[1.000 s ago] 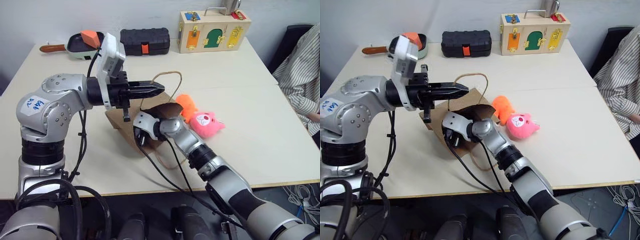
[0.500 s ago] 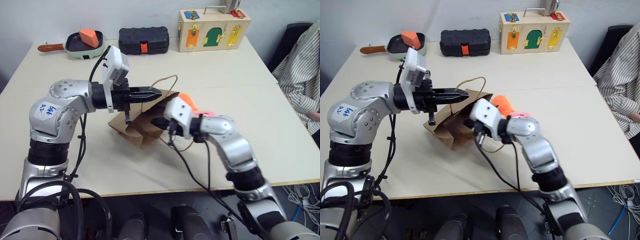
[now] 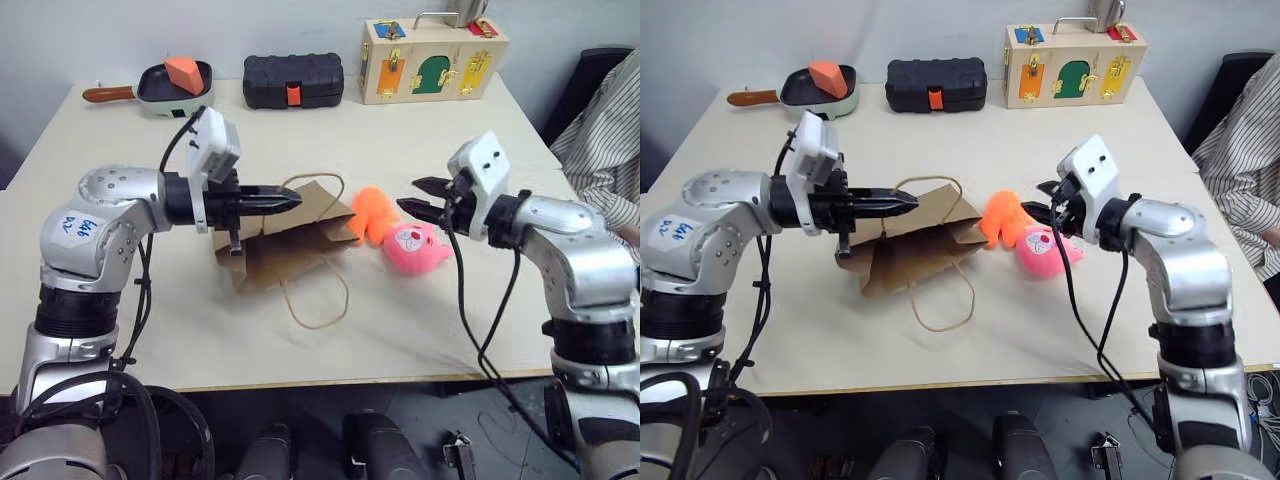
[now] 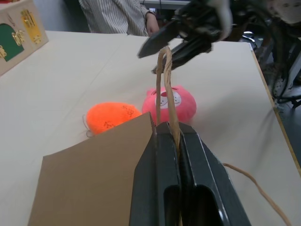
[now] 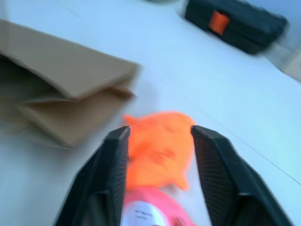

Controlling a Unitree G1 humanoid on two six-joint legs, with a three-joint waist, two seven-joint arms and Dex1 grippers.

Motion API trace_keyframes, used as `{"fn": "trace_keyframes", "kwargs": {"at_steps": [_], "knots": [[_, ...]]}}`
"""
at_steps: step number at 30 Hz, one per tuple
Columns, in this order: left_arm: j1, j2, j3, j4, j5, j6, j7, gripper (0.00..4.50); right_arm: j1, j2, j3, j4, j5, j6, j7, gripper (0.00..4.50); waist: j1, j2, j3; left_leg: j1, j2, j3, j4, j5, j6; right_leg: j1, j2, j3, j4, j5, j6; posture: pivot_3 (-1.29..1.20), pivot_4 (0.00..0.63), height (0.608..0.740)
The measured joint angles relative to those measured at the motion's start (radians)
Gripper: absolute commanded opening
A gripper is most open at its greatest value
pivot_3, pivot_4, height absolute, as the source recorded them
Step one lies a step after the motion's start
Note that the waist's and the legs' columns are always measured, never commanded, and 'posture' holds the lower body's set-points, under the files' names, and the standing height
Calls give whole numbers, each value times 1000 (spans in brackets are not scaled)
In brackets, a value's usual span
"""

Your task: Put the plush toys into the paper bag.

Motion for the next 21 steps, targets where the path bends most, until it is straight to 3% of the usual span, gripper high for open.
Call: {"fn": "trace_keyframes", "kwargs": {"at_steps": [4,11,14,21], "knots": [[2,-16,-3,-4,3,-8,7,0,-101,88,83,255,-52,-91,-41,4432,-8,0,0,0,0,2,0,0,0,-2,0,1,1,0,0,0,150,740],[-3,-30,-5,-2,14,-15,9,0,-235,222,180,558,-124,-157,-79,4471,-16,0,0,0,1,2,1,0,0,-2,0,1,2,0,0,0,150,740],[-6,-30,-4,-1,18,-16,9,0,-273,243,183,646,-152,-197,-108,3889,-16,0,0,0,1,1,1,0,0,-2,0,1,2,0,0,0,150,740],[-6,-33,-4,2,29,-17,15,0,-288,249,168,721,-159,-283,-142,1559,-26,0,0,0,0,1,1,0,0,-2,0,1,2,0,0,0,150,740]]}}
